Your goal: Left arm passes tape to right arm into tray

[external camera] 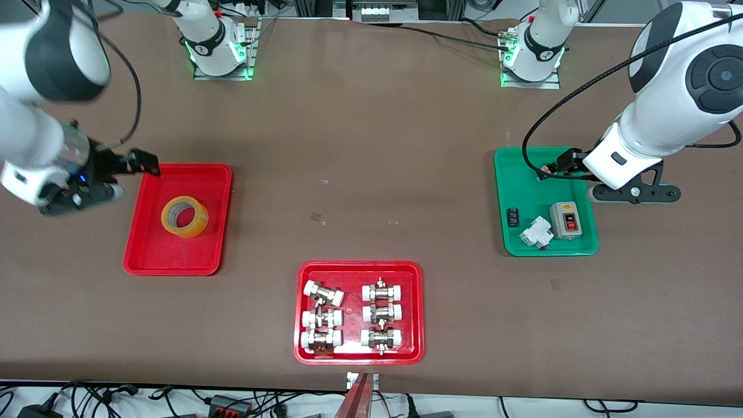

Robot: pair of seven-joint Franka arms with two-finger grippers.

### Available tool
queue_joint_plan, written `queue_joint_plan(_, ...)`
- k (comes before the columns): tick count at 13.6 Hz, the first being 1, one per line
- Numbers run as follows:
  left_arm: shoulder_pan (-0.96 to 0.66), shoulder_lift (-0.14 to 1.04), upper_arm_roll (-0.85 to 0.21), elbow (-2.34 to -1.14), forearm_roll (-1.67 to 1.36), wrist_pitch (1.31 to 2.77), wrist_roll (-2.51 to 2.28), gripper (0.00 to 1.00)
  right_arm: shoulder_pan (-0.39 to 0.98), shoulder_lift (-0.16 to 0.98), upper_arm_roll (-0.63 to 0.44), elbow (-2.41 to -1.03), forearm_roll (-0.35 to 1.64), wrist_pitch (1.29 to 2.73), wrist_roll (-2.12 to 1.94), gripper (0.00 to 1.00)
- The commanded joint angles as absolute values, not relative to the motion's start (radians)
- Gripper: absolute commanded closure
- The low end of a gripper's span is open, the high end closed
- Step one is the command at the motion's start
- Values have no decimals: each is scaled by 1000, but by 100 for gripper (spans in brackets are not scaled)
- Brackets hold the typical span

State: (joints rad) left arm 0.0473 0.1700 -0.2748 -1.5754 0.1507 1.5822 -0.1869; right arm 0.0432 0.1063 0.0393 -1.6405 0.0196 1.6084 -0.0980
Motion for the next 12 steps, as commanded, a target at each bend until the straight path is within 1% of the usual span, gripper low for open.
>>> queue_joint_plan(1,28,129,-241,-1587,127,1605,-141,0,80,-18,38,-1672,-3,1540,20,0)
queue_joint_plan(2,5,143,-185,-1563,118,1605,-141,0,81,-50,40,-1677,-5,1529,43,0)
queue_joint_plan(3,-15,138,-154,-1549,88,1602,-146,0,80,-66,40,-1677,-5,1526,57,0)
queue_joint_plan(5,-2,143,-137,-1546,-24,1600,-146,0,72,-64,37,-1637,-3,1529,57,0)
queue_joint_plan(6,3,124,-130,-1548,-55,1600,-134,0,65,-51,34,-1596,-5,1526,52,0)
queue_joint_plan(7,2,109,-123,-1548,-54,1577,-129,0,63,-29,34,-1560,-14,1532,55,0)
queue_joint_plan(9,2,94,-130,-1546,-51,1498,-130,0,64,-26,32,-1537,-29,1531,60,0)
queue_joint_plan(11,2,95,-138,-1534,-48,1500,-133,0,66,-43,31,-1575,-31,1534,107,0)
queue_joint_plan(12,0,101,-140,-1505,-49,1500,-133,0,66,-67,29,-1613,-26,1558,109,0)
